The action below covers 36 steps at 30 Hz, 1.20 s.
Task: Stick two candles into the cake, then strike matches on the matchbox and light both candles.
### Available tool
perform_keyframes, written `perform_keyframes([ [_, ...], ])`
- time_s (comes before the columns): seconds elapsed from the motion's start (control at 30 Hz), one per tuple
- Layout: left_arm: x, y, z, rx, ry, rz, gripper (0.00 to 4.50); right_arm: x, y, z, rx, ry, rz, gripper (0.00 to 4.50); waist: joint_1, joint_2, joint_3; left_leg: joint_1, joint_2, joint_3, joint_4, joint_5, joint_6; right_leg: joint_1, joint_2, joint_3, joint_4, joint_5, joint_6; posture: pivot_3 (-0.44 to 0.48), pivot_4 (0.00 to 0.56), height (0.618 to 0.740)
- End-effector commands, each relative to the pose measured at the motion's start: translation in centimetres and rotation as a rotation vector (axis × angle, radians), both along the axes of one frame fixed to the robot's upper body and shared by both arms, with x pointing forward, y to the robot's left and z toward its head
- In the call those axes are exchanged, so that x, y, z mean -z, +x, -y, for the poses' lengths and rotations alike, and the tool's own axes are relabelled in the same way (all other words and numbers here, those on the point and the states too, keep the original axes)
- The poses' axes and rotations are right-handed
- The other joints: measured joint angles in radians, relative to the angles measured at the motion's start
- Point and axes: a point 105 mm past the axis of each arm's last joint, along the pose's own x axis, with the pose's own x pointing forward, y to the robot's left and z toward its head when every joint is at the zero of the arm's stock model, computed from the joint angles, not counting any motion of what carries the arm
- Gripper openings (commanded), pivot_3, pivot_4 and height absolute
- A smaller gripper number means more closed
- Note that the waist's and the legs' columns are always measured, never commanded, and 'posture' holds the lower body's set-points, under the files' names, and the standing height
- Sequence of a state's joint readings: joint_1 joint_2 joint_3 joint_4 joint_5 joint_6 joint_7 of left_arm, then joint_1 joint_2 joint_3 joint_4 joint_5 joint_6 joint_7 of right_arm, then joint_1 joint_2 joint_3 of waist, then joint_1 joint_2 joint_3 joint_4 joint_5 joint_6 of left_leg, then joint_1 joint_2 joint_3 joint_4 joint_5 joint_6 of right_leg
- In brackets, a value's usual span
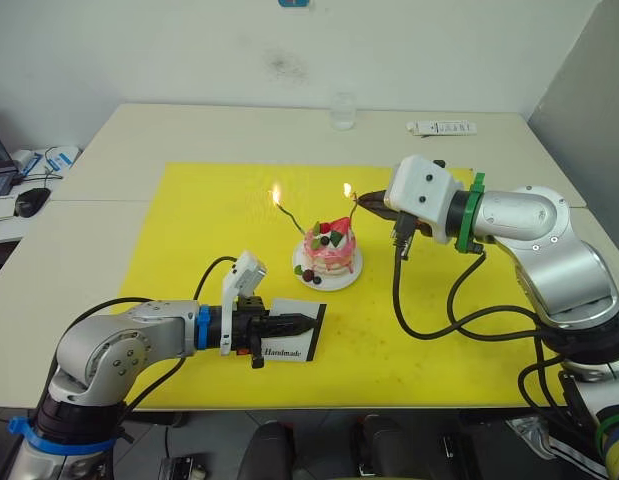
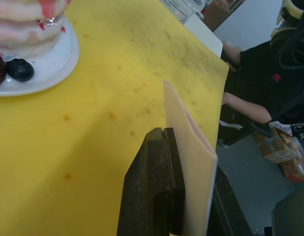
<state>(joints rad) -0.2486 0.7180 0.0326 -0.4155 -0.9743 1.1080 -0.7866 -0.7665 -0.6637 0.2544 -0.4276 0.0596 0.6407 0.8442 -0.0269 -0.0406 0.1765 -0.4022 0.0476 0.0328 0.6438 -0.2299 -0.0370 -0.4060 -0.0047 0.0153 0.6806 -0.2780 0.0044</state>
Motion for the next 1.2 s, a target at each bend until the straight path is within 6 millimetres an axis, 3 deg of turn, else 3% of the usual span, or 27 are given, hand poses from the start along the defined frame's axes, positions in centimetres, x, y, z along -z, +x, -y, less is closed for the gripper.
perform_keyframes([
  [0.03,-0.4,0.1,0.3,0.013,-0.012,0.025,0.00,-1.8,-0.3,0.0,0.001,0.021,0.065,0.01,0.000,0.000,0.000,0.000,0.000,0.000,0.000,0.000,0.000,0.000,0.000,0.000,0.000,0.000,0.000,0.000,0.150,0.740],
  [0.97,-0.3,0.2,0.1,0.013,-0.007,0.027,0.00,-1.7,-1.5,0.9,-0.001,0.024,0.004,0.01,0.000,0.000,0.000,0.000,0.000,0.000,0.000,0.000,0.000,0.000,0.000,0.000,0.000,0.000,0.000,0.000,0.150,0.740],
  [1.2,-0.2,0.1,0.0,0.016,-0.005,0.021,0.00,-0.8,-2.4,3.1,0.048,-0.010,-0.044,0.01,0.001,0.000,0.000,0.000,0.000,0.000,0.000,0.000,0.000,0.000,0.000,0.000,0.000,0.000,0.000,0.000,0.150,0.740],
])
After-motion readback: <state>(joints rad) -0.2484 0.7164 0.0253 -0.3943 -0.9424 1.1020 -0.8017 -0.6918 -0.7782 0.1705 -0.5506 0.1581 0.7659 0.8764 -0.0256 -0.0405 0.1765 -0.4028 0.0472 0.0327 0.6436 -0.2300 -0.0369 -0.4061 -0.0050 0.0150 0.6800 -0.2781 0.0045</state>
